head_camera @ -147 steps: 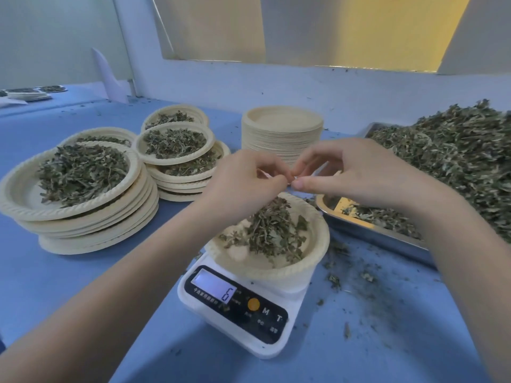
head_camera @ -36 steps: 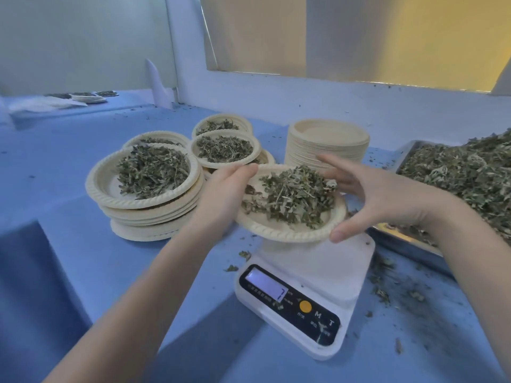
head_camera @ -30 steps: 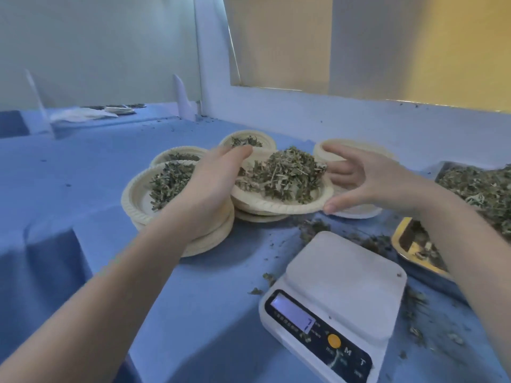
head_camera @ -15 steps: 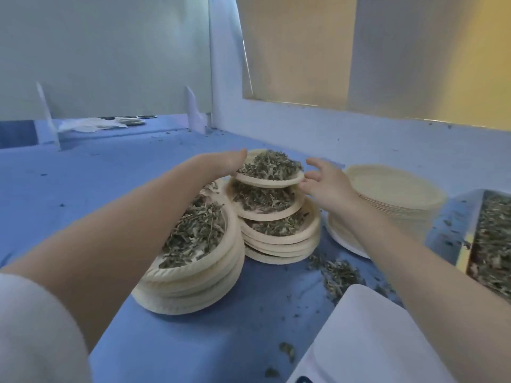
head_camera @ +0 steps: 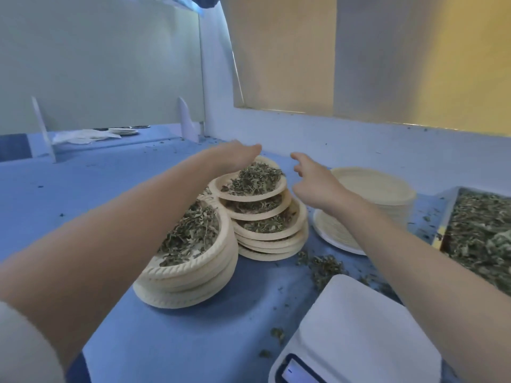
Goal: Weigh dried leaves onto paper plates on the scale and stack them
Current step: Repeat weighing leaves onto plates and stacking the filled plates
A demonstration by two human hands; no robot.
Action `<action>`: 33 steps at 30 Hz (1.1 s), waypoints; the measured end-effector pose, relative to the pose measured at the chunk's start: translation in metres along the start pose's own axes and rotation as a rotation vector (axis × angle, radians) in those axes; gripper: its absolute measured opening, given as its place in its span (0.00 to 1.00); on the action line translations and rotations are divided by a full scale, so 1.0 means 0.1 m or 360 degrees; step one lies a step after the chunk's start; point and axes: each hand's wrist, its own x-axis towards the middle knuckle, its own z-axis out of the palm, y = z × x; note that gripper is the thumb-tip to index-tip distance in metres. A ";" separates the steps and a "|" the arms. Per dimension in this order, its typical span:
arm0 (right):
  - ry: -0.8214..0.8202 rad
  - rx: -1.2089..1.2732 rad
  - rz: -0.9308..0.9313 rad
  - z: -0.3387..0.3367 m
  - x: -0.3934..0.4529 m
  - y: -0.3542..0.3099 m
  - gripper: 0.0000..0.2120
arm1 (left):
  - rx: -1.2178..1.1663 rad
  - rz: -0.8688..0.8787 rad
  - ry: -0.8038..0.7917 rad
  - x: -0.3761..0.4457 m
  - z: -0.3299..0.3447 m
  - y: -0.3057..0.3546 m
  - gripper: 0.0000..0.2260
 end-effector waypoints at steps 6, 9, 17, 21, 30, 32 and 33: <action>0.0152 -0.0017 -0.0017 -0.41 -0.21 0.07 0.29 | 0.0163 0.0449 -0.0069 -0.23 0.26 0.76 0.20; 0.0194 -0.0020 0.0051 -0.64 -0.31 0.31 0.29 | 0.0097 0.0536 -0.0195 -0.20 0.51 1.09 0.19; 0.0286 -0.0042 0.0376 -1.02 -0.35 1.09 0.27 | -0.0017 0.0315 0.0012 0.10 1.03 1.54 0.17; 0.0276 0.0067 0.0631 -1.00 -0.27 1.29 0.25 | -0.0211 0.0170 0.0130 0.25 1.21 1.53 0.14; 0.0369 0.0089 0.0685 -0.94 -0.17 1.39 0.18 | -0.0375 0.0071 0.0151 0.38 1.19 1.35 0.10; 0.0360 0.0068 0.0672 -0.96 -0.16 1.37 0.18 | -0.0427 0.0067 0.0154 0.37 1.20 1.36 0.17; 0.0354 0.0071 0.0697 -0.97 -0.15 1.38 0.17 | -0.0449 0.0073 0.0164 0.37 1.20 1.37 0.19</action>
